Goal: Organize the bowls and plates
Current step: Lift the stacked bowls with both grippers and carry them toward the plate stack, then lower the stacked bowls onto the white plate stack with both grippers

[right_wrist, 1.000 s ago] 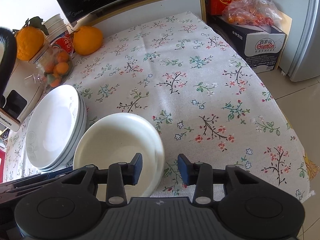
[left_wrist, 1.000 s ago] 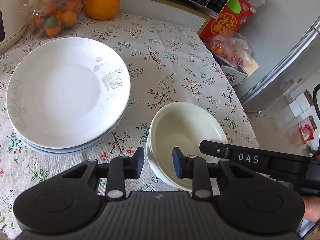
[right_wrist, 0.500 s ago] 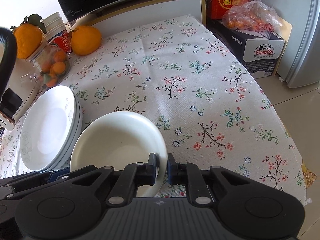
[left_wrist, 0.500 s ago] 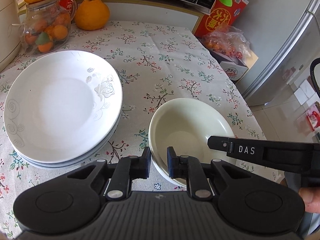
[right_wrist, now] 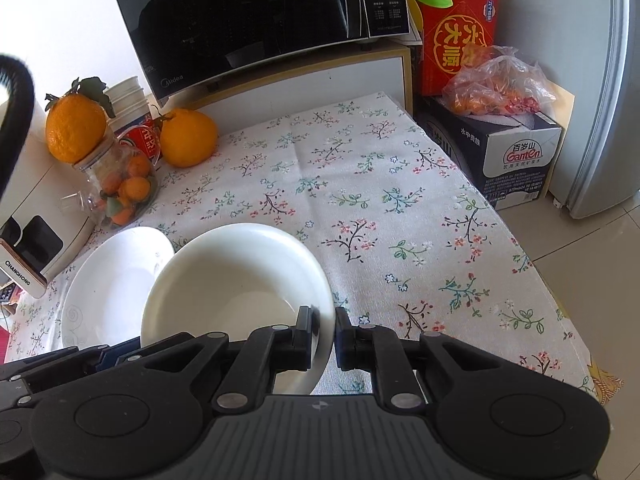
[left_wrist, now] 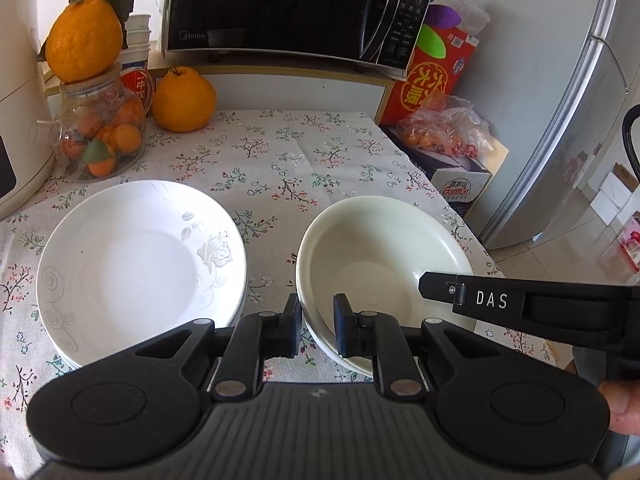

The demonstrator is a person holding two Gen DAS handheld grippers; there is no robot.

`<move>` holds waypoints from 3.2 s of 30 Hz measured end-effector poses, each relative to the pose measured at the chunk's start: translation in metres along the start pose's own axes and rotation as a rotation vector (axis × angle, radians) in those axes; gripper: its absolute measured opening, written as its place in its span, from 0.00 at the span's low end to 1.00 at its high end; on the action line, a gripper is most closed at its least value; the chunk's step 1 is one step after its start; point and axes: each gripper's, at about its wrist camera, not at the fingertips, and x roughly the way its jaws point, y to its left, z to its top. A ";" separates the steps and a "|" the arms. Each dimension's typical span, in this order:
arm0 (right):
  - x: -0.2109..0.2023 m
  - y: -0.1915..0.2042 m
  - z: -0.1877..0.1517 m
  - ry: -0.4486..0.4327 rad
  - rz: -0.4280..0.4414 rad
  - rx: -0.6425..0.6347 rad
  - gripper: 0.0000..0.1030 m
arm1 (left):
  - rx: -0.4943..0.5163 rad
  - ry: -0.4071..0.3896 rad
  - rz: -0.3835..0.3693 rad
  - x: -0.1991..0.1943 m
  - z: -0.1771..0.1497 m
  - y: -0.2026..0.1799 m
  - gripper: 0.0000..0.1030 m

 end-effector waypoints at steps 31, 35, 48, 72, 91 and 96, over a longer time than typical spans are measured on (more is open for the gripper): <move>0.018 0.134 0.011 -0.035 0.178 -0.156 0.11 | -0.298 -0.088 0.140 -0.047 0.021 0.121 0.14; 0.025 0.147 0.008 -0.004 0.165 -0.175 0.12 | -0.327 -0.058 0.150 -0.043 0.019 0.132 0.14; 0.043 0.145 0.010 0.040 0.118 -0.153 0.12 | -0.327 -0.002 0.120 -0.023 0.020 0.134 0.14; 0.058 0.131 0.011 0.094 0.131 -0.092 0.14 | -0.359 0.033 0.106 -0.011 0.020 0.140 0.14; 0.058 0.131 0.011 0.080 0.144 -0.055 0.17 | -0.361 0.008 0.118 -0.016 0.020 0.145 0.22; 0.053 0.126 0.012 0.065 0.143 -0.032 0.17 | -0.372 -0.001 0.134 -0.022 0.017 0.149 0.23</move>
